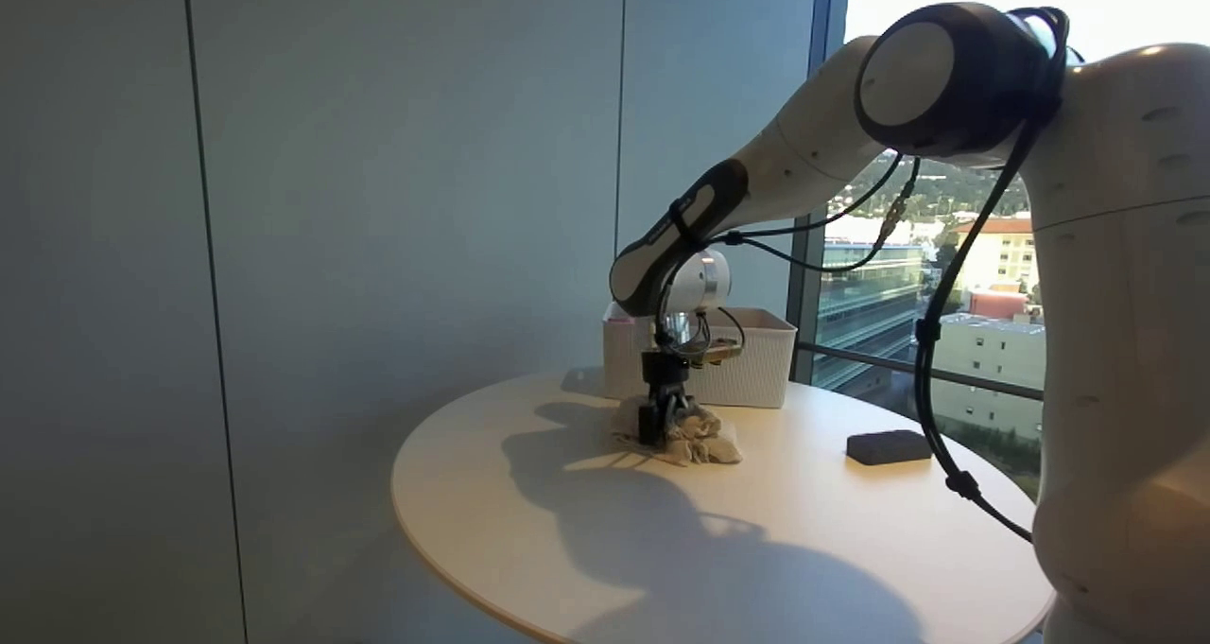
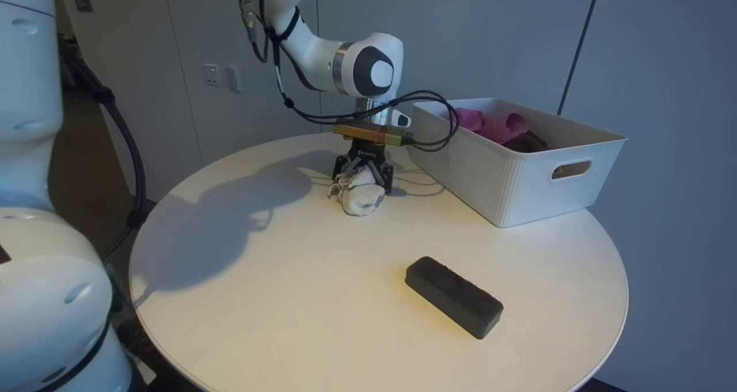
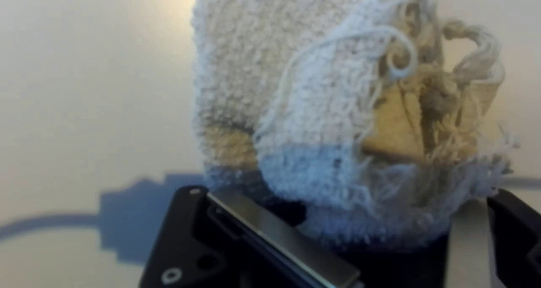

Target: Use the white towel to clean the table

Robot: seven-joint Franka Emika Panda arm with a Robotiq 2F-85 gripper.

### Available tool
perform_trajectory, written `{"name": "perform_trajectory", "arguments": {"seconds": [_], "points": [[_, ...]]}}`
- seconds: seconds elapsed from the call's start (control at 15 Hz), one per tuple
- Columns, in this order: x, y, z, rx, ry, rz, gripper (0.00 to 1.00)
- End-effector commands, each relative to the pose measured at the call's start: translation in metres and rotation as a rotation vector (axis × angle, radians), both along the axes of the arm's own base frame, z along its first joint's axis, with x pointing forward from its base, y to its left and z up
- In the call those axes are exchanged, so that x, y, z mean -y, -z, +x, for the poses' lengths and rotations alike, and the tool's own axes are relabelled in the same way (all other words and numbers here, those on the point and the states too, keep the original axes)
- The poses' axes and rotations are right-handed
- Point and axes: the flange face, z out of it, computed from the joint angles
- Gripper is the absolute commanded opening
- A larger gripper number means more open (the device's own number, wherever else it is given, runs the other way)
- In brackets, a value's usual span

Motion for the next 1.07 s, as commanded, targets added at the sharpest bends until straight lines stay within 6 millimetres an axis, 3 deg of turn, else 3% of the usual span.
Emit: {"name": "perform_trajectory", "arguments": {"seconds": [0.0,0.13,0.27,0.53,0.73,0.93,1.0], "points": [[0.061,0.013,-0.003,0.073,0.19,0.036,0.09],[0.079,0.015,-0.006,0.12,0.295,0.057,0.09],[0.074,0.021,-0.004,0.124,0.285,0.069,0.09],[0.002,0.036,-0.009,0.055,0.038,0.064,0.09],[-0.059,0.037,-0.017,0.044,-0.108,0.063,0.09],[-0.101,0.04,-0.019,0.008,-0.249,0.044,0.09],[-0.11,0.042,-0.018,-0.012,-0.288,0.032,0.22]]}}
